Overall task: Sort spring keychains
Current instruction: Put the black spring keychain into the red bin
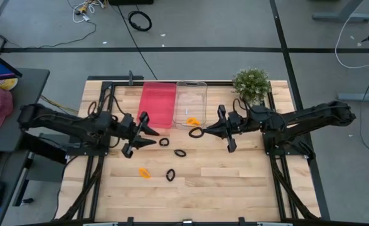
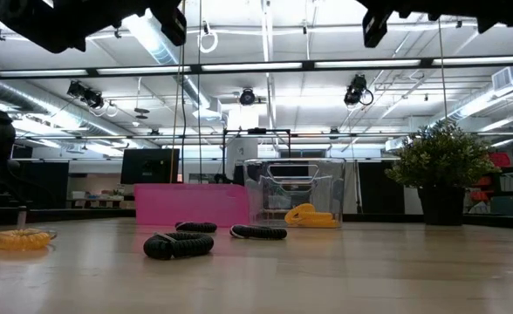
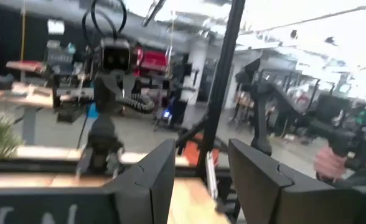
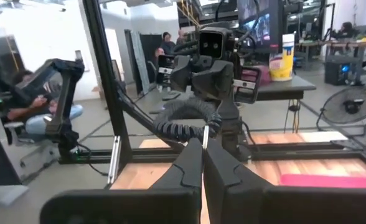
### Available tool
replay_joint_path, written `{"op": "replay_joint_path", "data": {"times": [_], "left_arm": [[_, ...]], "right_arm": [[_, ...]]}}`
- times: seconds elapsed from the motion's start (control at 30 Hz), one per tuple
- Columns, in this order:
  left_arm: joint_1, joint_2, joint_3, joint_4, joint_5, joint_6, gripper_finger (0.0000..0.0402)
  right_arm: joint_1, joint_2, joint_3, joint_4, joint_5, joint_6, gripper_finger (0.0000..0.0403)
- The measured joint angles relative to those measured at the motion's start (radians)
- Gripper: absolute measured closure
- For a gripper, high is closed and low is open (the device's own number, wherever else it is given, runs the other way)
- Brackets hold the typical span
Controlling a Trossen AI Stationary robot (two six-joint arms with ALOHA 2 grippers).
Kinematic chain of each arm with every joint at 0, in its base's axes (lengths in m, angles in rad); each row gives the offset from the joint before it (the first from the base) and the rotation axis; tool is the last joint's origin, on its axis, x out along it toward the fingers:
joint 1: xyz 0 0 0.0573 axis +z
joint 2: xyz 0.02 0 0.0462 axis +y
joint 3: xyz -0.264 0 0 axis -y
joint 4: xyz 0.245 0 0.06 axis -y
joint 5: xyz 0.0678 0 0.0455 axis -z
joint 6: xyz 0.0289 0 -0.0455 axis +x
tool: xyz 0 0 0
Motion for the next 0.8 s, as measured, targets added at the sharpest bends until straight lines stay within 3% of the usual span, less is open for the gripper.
{"op": "replay_joint_path", "data": {"times": [0.23, 0.5, 0.7, 0.8], "left_arm": [[-0.026, 0.087, 0.000, 0.121, -0.021, -0.049, 0.0248], [-0.052, 0.209, 0.000, 0.349, -0.085, -0.093, 0.0248], [-0.054, 0.284, 0.023, 0.411, -0.080, -0.163, 0.0248], [-0.060, 0.325, 0.064, 0.416, -0.027, -0.204, 0.0248]], "right_arm": [[0.079, 0.000, 0.048, -0.058, 0.083, -0.137, 0.0403], [0.147, 0.087, 0.090, -0.036, 0.082, -0.410, 0.0403], [0.172, 0.223, 0.122, 0.145, 0.085, -0.569, 0.0403], [0.183, 0.284, 0.123, 0.264, 0.083, -0.624, 0.0403]]}}
